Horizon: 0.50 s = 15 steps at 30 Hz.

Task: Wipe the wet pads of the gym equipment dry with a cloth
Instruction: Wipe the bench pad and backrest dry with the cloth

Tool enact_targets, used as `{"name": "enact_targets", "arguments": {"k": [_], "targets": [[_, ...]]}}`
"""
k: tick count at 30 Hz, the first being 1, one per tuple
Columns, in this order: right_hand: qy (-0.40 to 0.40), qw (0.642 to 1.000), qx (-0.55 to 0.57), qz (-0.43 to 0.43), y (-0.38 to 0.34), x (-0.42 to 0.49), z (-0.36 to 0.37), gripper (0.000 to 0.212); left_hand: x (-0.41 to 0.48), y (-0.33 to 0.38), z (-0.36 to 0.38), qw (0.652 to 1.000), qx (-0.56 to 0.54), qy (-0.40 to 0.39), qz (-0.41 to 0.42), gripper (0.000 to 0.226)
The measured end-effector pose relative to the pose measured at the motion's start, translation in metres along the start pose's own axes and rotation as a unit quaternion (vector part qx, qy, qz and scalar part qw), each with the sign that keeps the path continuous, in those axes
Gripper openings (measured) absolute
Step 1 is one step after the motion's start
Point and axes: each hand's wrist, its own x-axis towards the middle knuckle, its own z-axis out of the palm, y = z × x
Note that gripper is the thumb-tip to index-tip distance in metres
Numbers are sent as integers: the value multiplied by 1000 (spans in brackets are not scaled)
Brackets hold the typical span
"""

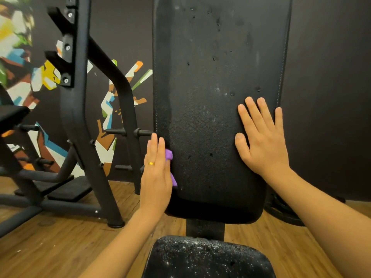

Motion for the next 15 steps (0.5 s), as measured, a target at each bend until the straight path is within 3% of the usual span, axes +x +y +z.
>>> {"name": "enact_targets", "arguments": {"k": [5,11,15], "targets": [[5,1000,5,-2,-1,0,0,63,53,8,-6,999,23,17,20,61],[-1,1000,2,6,-2,-1,-1,63,-15,-1,0,1000,-14,-9,10,64],[-5,1000,4,6,-2,0,-1,63,14,2,-9,1000,10,-27,3,68]]}}
